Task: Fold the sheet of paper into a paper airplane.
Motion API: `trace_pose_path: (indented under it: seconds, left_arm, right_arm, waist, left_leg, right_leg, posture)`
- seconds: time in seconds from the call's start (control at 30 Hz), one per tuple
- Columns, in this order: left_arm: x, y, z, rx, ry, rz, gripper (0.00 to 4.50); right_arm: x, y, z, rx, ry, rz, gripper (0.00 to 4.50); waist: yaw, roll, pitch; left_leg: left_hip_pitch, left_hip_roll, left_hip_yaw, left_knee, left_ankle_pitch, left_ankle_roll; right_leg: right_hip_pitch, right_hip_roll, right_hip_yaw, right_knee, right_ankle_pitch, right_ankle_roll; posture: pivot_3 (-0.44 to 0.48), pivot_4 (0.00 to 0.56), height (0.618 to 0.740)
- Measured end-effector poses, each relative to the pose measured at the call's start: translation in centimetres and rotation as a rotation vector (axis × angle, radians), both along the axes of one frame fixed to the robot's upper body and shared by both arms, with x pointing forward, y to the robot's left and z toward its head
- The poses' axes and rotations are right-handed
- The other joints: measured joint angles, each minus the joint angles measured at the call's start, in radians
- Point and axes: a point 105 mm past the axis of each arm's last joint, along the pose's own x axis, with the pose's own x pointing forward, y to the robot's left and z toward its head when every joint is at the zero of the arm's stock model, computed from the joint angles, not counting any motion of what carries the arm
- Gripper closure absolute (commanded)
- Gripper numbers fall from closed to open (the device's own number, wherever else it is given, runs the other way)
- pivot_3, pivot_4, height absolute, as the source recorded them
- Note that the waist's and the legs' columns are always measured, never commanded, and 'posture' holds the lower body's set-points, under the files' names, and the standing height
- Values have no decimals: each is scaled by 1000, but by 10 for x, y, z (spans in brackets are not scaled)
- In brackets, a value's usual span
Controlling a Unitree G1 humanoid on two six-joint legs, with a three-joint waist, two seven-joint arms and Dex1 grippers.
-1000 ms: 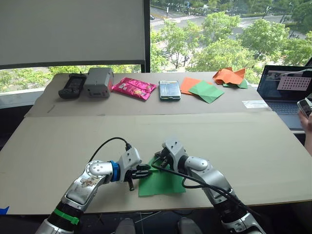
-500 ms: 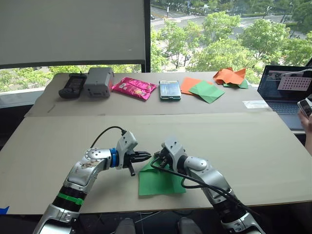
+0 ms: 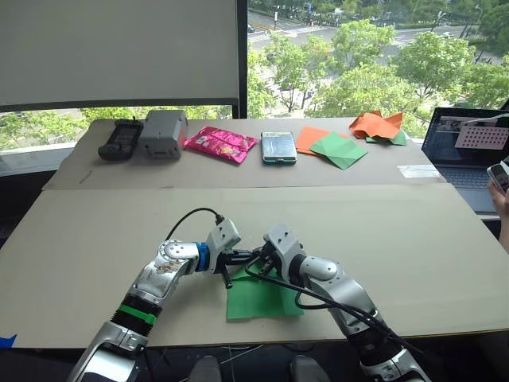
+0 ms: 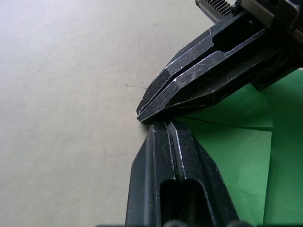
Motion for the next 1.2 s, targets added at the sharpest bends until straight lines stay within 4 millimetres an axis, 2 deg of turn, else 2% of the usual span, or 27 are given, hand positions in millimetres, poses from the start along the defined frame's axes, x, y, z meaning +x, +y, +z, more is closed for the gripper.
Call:
trace_pose_path:
  seconds: [0.47, 1.2]
  left_arm:
    - [-10, 5, -4, 59, -26, -64, 4472]
    - [-42, 40, -11, 92, 15, -45, 4472]
  right_arm:
    - [-2, 1, -2, -1, 5, -3, 4500]
    - [-4, 1, -3, -3, 13, 1, 4500]
  waist:
    - [-3, 1, -5]
    - [-10, 0, -6]
  left_leg:
    - [2, 0, 0, 0, 0, 0]
    - [5, 0, -2, -1, -1, 0]
  right_leg:
    - [0, 0, 0, 2, 0, 0]
    - [-1, -1, 0, 8, -1, -1]
  posture:
    - [0, 150, 718]
    - [0, 150, 718]
